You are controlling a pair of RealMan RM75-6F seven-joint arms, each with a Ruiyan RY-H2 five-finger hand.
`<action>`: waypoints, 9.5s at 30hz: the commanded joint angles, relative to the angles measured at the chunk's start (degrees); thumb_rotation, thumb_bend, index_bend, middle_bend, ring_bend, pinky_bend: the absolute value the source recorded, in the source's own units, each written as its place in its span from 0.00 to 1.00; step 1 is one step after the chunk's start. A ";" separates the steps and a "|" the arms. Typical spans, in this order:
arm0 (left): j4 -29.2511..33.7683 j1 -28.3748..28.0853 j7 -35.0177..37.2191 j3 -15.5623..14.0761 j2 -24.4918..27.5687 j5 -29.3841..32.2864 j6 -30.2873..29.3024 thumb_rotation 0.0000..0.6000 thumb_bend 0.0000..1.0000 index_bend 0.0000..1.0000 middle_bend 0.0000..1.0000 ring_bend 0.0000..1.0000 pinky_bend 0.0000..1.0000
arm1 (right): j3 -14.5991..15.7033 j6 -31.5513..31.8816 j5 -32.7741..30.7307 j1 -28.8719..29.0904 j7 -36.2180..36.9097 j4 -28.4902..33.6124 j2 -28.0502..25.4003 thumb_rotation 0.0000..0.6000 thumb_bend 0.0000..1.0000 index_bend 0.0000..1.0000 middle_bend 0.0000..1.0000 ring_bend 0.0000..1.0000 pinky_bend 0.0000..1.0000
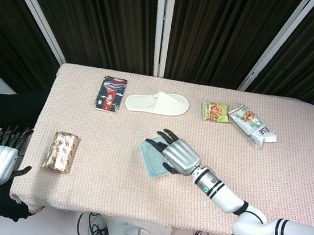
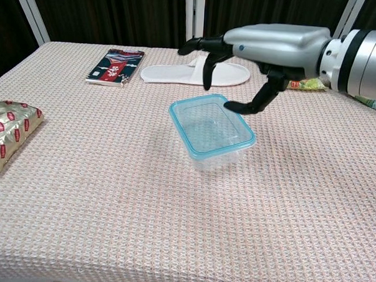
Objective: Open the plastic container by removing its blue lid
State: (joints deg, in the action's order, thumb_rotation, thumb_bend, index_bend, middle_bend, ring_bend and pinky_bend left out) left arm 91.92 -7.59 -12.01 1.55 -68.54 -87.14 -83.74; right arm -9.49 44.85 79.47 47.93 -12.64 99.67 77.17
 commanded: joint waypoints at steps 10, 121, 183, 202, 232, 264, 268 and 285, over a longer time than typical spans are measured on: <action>-0.67 0.35 0.66 -0.18 -0.51 0.06 -0.28 1.00 0.00 0.13 0.08 0.00 0.03 | 3.05 -3.68 0.37 4.76 -5.66 -6.26 9.96 1.00 0.33 0.00 0.32 0.00 0.00; -5.70 -77.12 -16.35 -1.51 -21.17 69.61 42.22 1.00 0.00 0.26 0.32 0.22 0.30 | 7.44 33.21 20.05 -24.54 9.47 -26.04 21.83 1.00 0.03 0.00 0.00 0.00 0.00; -8.82 -72.99 -12.32 1.62 -22.06 65.71 46.18 1.00 0.00 0.23 0.31 0.22 0.30 | 6.64 41.50 19.89 -16.31 23.39 -52.99 35.15 1.00 0.01 0.00 0.14 0.00 0.00; -10.29 -72.13 -9.30 2.26 -22.30 63.98 48.27 1.00 0.00 0.23 0.31 0.22 0.27 | 6.60 43.46 20.05 -14.85 28.09 -54.25 34.51 1.00 0.01 0.03 0.14 0.00 0.00; -7.68 -71.27 -6.15 2.43 -20.00 60.21 48.84 1.00 0.00 0.07 0.18 0.12 0.21 | 6.34 41.56 18.29 -13.40 28.89 -56.46 36.03 1.00 0.33 0.46 0.22 0.00 0.00; -0.43 -62.35 -5.17 1.74 -12.59 51.98 38.84 1.00 0.00 0.01 0.02 0.00 0.05 | 2.73 51.88 17.23 -11.46 34.46 -68.94 42.91 1.00 0.36 0.82 0.30 0.05 0.00; 0.56 -59.78 -4.65 1.48 -10.31 49.78 36.62 1.00 0.00 0.01 0.02 0.00 0.05 | 1.76 53.56 16.22 -11.86 34.29 -70.24 41.93 1.00 0.36 0.82 0.30 0.05 0.00; 4.90 -43.02 5.21 1.39 -1.19 35.93 23.49 1.00 0.00 0.01 0.02 0.00 0.05 | 3.25 41.35 9.96 -19.20 24.84 -60.35 25.65 1.00 0.31 0.03 0.00 0.00 0.00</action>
State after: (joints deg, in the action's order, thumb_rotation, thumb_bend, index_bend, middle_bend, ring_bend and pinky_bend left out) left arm 96.53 -51.75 -7.34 2.96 -70.26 -50.23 -59.23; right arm -7.69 89.06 90.10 30.47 15.37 34.59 106.36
